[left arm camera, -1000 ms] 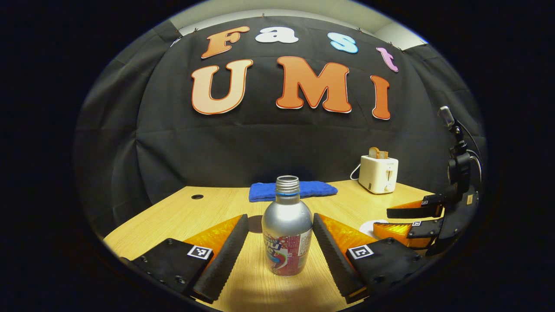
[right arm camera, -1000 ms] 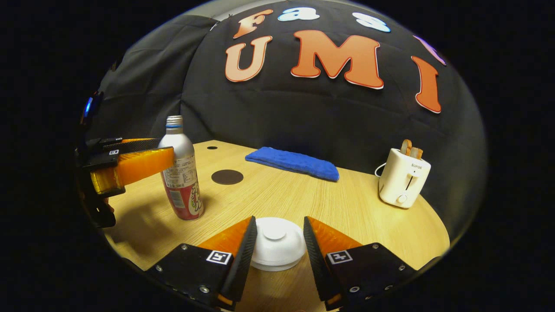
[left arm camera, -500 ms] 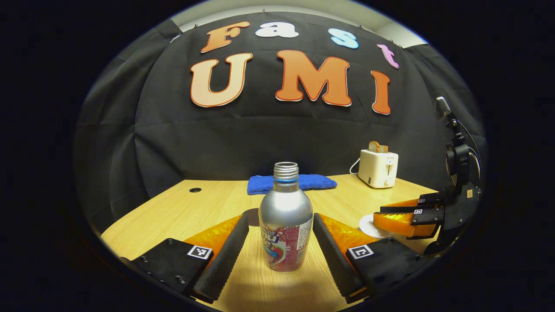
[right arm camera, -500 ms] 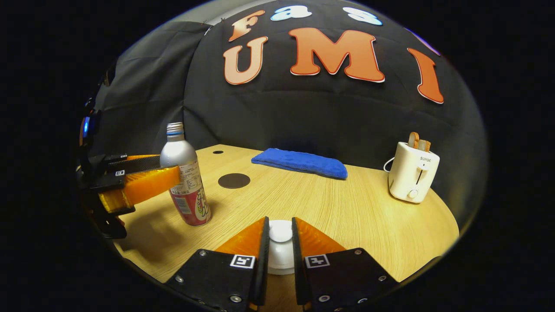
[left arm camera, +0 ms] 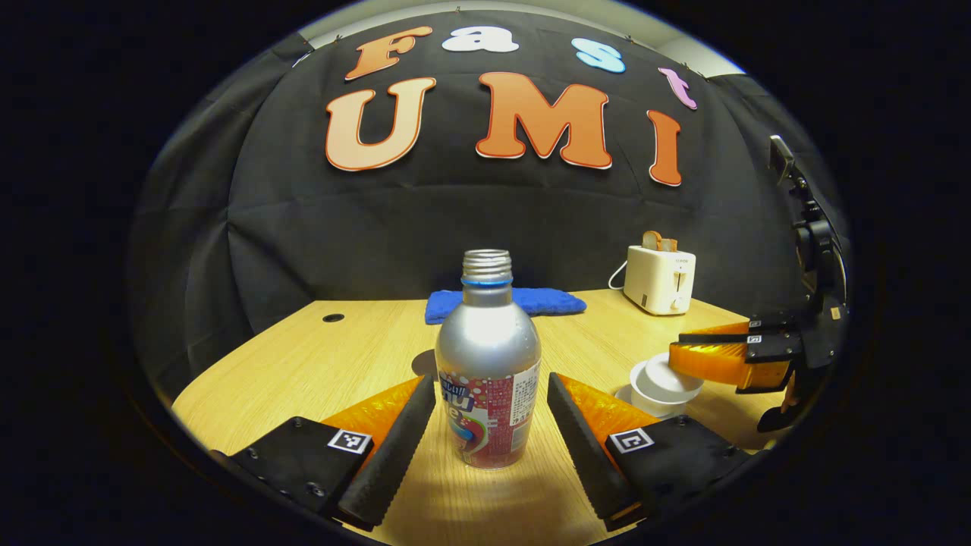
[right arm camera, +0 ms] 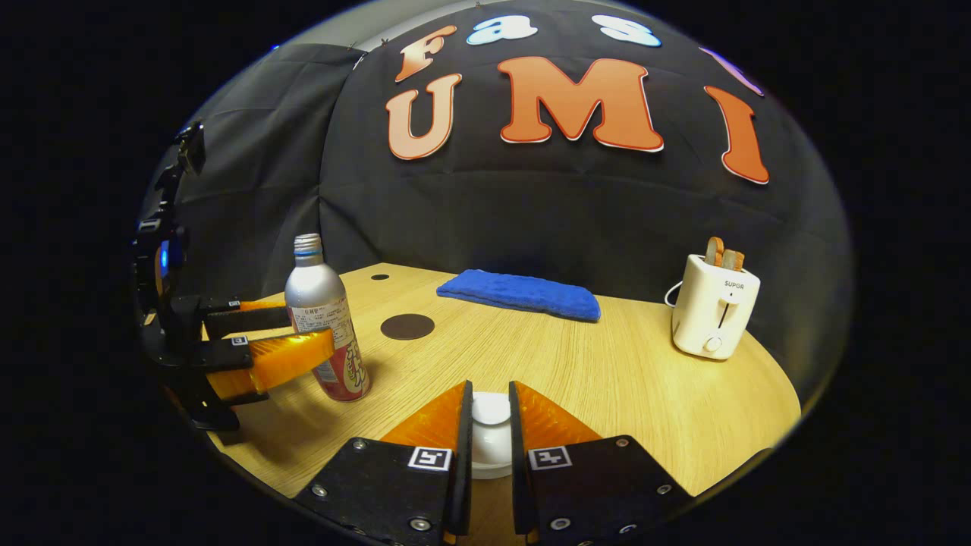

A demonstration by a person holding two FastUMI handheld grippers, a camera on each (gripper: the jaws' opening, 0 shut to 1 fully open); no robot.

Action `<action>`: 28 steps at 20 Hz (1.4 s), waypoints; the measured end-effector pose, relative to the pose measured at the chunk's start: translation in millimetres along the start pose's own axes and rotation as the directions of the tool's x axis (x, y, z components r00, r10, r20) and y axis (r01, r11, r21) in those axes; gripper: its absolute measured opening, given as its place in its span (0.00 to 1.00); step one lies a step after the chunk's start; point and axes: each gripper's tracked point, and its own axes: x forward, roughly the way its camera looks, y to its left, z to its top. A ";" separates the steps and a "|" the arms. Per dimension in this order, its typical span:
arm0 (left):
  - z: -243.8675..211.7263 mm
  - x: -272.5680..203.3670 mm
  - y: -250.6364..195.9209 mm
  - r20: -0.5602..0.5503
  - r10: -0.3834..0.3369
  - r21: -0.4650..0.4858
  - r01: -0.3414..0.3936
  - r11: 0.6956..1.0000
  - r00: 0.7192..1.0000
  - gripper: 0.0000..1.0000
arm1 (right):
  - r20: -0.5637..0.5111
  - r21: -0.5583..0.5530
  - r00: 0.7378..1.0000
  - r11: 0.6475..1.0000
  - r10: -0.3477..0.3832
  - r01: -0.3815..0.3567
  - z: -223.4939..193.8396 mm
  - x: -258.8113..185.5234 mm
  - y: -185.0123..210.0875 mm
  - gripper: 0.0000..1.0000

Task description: Open the teacup lid with one hand, grasp the water bottle and pour water into the teacup with the other hand; after pouring, place the water bottle on the coaster and then close the teacup lid.

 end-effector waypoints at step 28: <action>43.5 24.8 10.7 0.066 0.116 0.527 -0.133 0.839 0.991 0.85 | 0.085 0.024 0.979 0.982 -0.188 0.186 18.7 -63.1 -86.6 0.23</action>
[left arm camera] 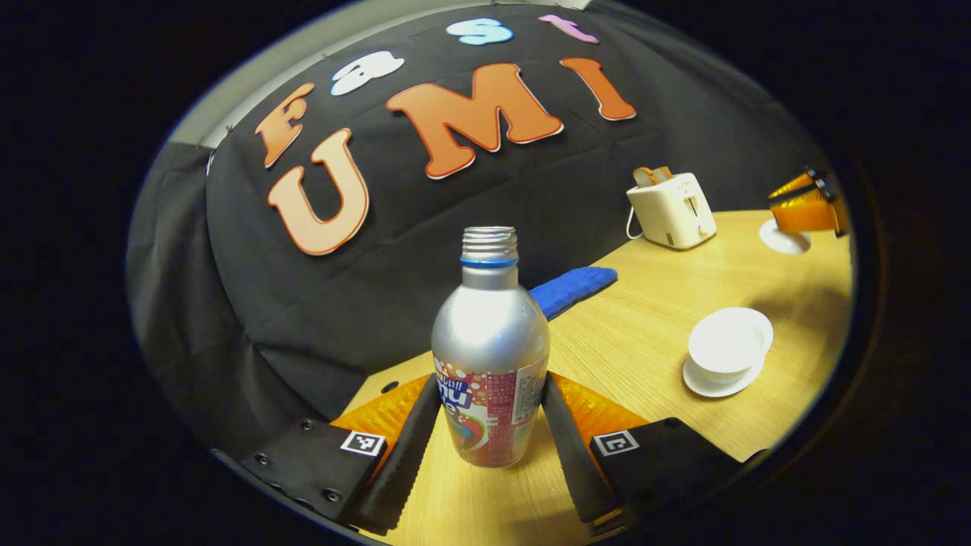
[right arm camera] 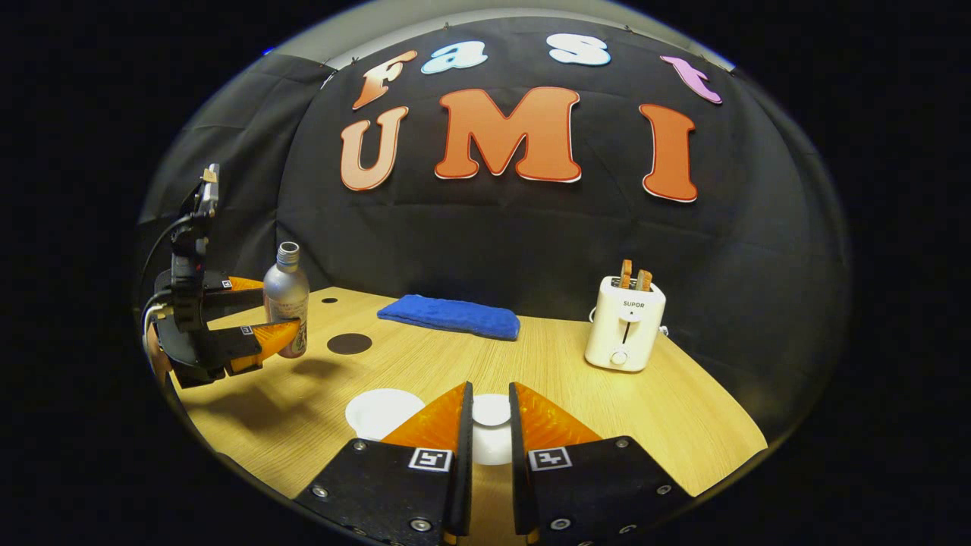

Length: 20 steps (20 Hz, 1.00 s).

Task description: Open the teacup lid with one hand, grasp the water bottle and pour water into the teacup with the other hand; after pouring, place the water bottle on the coaster and then close the teacup lid.

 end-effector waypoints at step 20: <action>9.8 -0.2 -35.9 0.057 -0.029 0.633 -0.014 0.774 0.998 0.80 | 0.026 0.049 0.998 0.998 -0.049 0.048 -8.0 -21.0 -32.8 0.23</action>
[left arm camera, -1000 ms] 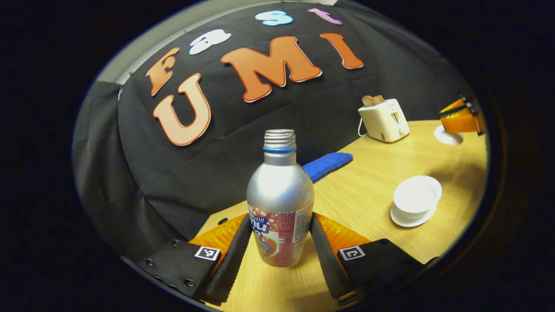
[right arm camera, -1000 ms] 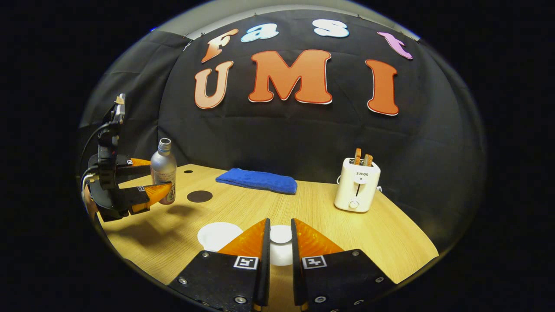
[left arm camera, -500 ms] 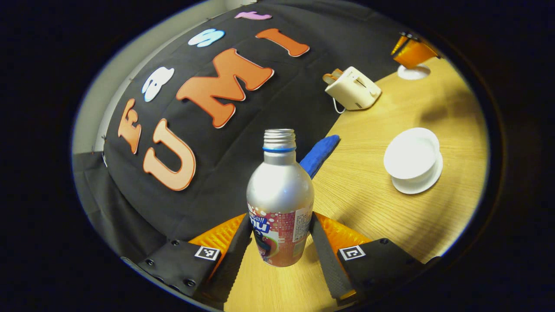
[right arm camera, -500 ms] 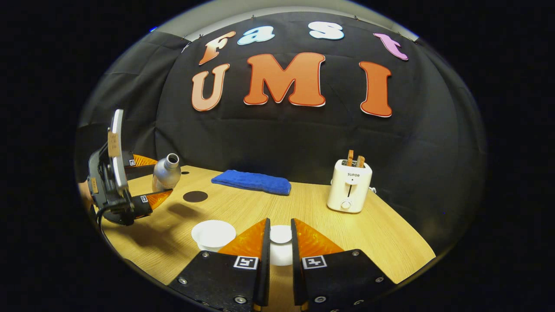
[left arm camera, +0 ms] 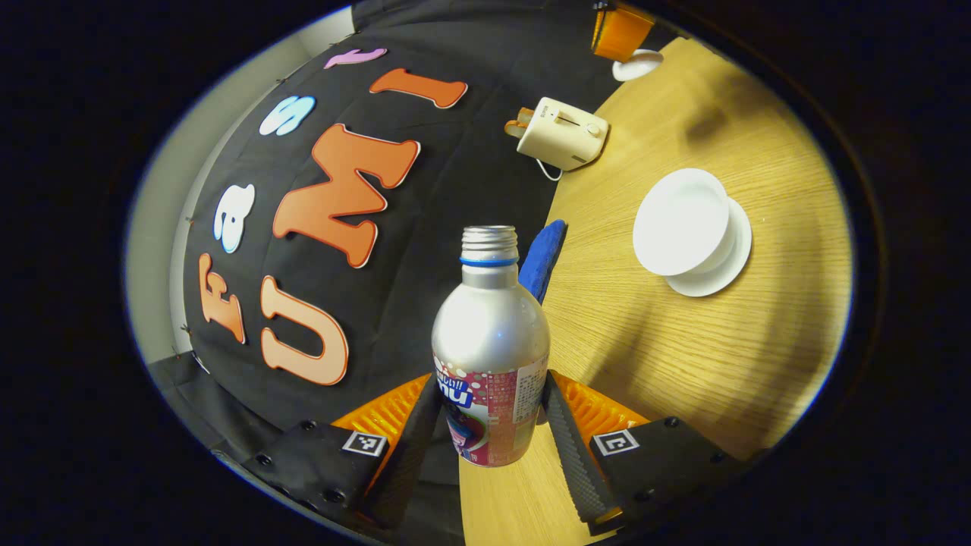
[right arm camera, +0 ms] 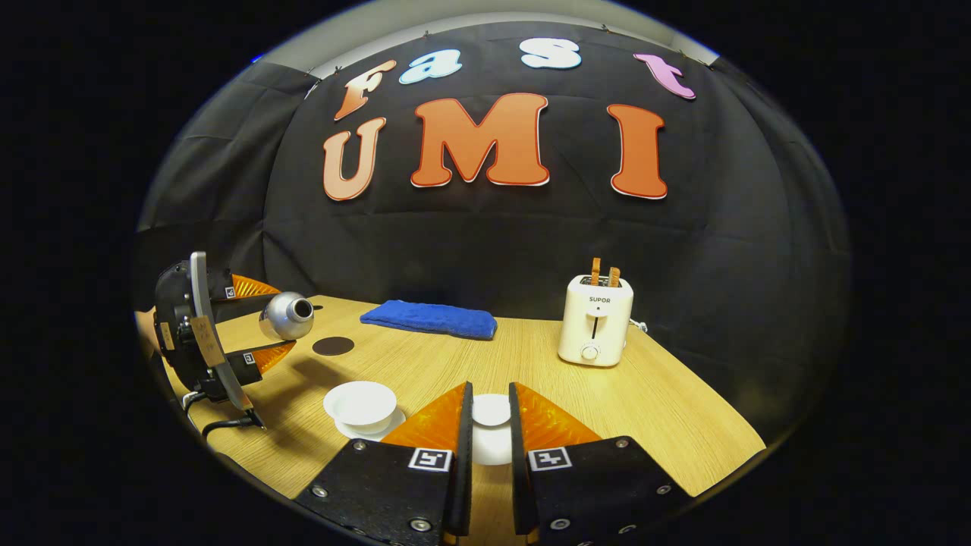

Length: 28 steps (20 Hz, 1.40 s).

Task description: Open the teacup lid with one hand, grasp the water bottle and pour water into the teacup with the other hand; after pouring, place the water bottle on the coaster and then close the teacup lid.

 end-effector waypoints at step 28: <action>37.2 3.0 20.5 0.095 0.047 0.616 -0.095 0.782 0.994 0.82 | 0.031 0.001 0.999 1.000 -0.018 0.018 0.5 -12.6 -14.2 0.23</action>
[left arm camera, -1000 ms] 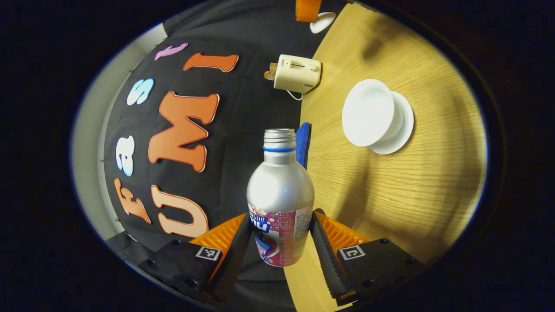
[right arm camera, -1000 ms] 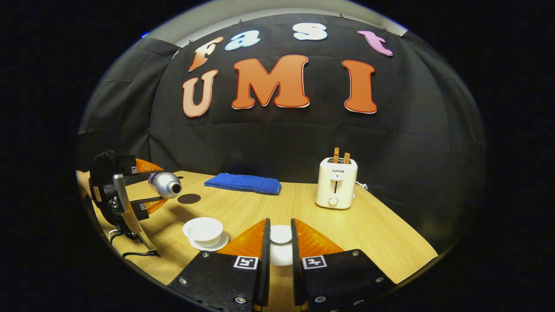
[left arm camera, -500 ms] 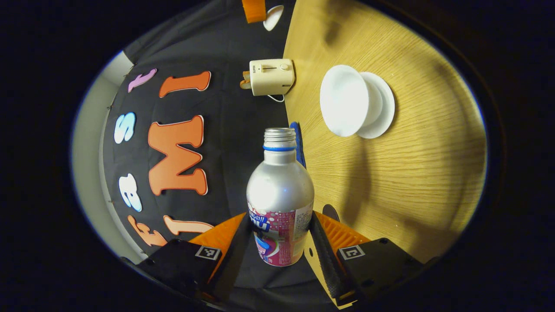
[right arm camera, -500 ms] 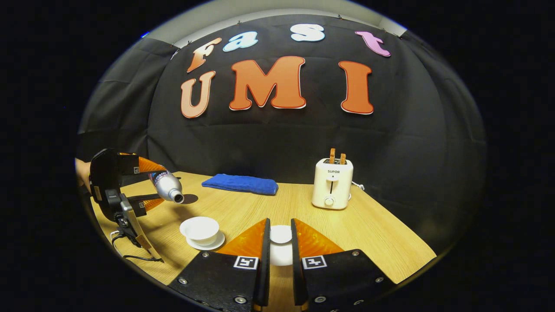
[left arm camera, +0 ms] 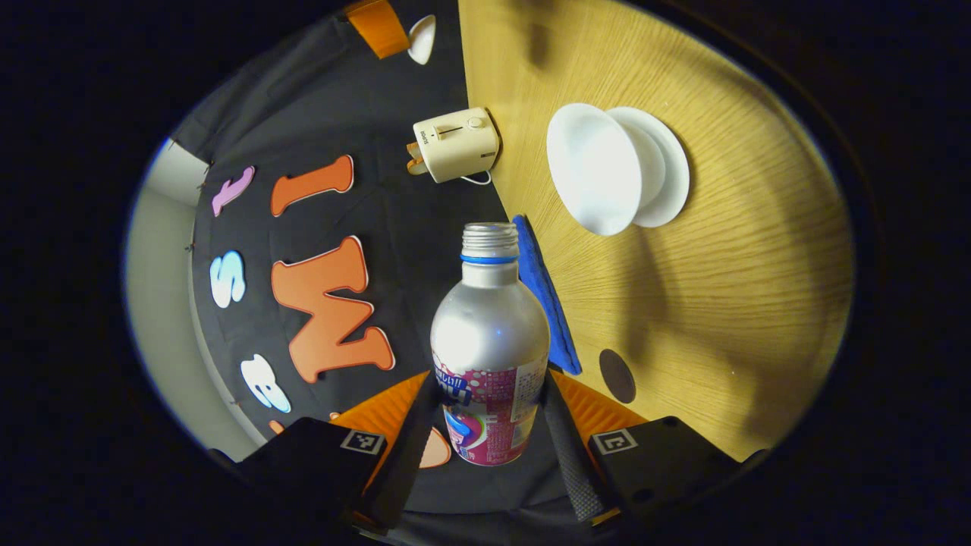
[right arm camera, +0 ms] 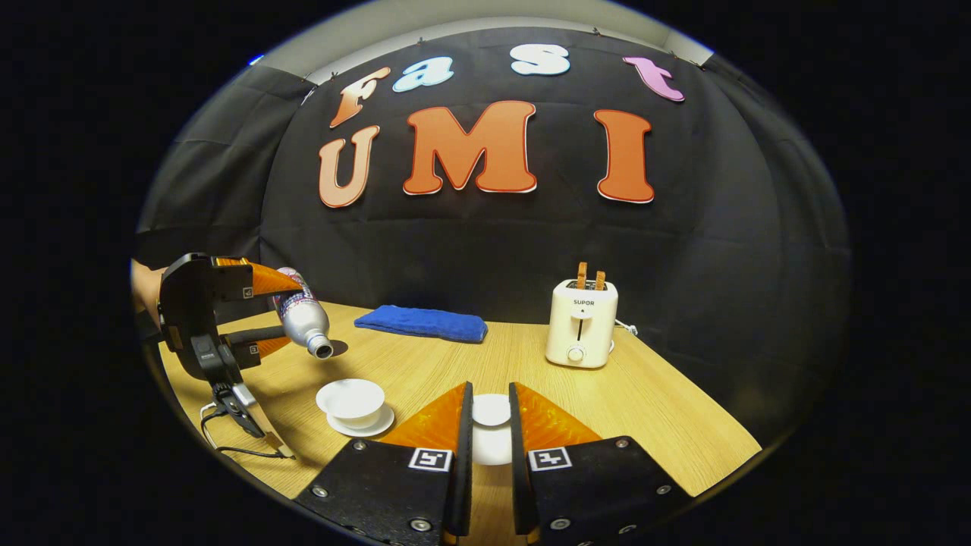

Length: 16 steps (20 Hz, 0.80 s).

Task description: Open the teacup lid with one hand, grasp the water bottle and pour water into the teacup with the other hand; after pouring, place the water bottle on the coaster and then close the teacup lid.

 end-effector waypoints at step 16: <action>-6.1 -1.5 48.3 0.013 0.114 0.125 -0.115 0.986 0.993 0.81 | 0.021 0.028 1.000 1.000 0.008 -0.008 3.9 -2.7 -1.2 0.23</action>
